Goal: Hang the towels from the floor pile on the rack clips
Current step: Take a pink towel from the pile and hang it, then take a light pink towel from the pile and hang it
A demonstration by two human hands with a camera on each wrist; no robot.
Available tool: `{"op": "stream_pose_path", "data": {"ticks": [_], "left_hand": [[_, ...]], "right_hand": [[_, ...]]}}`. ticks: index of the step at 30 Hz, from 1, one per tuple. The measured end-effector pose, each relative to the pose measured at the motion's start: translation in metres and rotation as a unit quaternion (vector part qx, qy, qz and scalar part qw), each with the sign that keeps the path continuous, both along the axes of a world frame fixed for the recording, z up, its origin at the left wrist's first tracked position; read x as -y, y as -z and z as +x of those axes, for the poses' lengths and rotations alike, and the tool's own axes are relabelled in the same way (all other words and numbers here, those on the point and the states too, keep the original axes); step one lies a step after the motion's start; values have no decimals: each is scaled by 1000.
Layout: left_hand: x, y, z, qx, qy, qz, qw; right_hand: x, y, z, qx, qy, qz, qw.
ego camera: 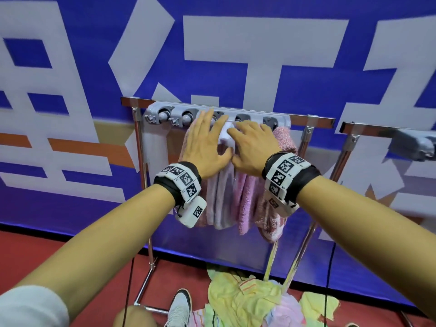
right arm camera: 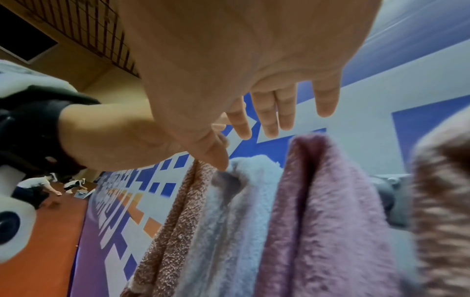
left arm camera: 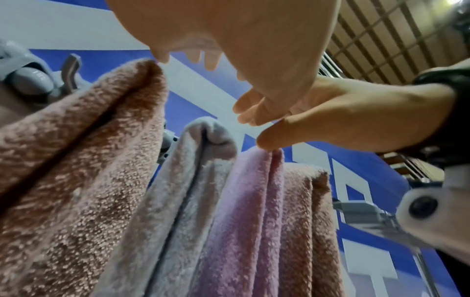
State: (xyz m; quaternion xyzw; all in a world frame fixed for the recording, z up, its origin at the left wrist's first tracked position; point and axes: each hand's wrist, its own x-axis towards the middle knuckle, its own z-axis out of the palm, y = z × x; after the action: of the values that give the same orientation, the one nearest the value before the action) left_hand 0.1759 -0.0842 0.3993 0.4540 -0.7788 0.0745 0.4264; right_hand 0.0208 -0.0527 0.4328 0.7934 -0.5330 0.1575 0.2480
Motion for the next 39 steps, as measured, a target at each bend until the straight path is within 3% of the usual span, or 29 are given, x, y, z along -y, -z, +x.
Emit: {"op": "stream_pose_path", "data": {"ticks": [8, 21, 28, 39], "left_hand": [[-24, 2, -47, 133, 10, 44, 990], [-58, 33, -137, 155, 82, 64, 982], [-68, 83, -175, 173, 81, 144, 971], [-60, 186, -215, 250, 95, 253, 930]], "right_hand": [[-46, -10, -61, 10, 71, 69, 995], [-92, 15, -139, 62, 130, 150, 978], [-93, 62, -178, 66, 147, 204, 965], [-75, 174, -228, 92, 175, 311, 930]]}}
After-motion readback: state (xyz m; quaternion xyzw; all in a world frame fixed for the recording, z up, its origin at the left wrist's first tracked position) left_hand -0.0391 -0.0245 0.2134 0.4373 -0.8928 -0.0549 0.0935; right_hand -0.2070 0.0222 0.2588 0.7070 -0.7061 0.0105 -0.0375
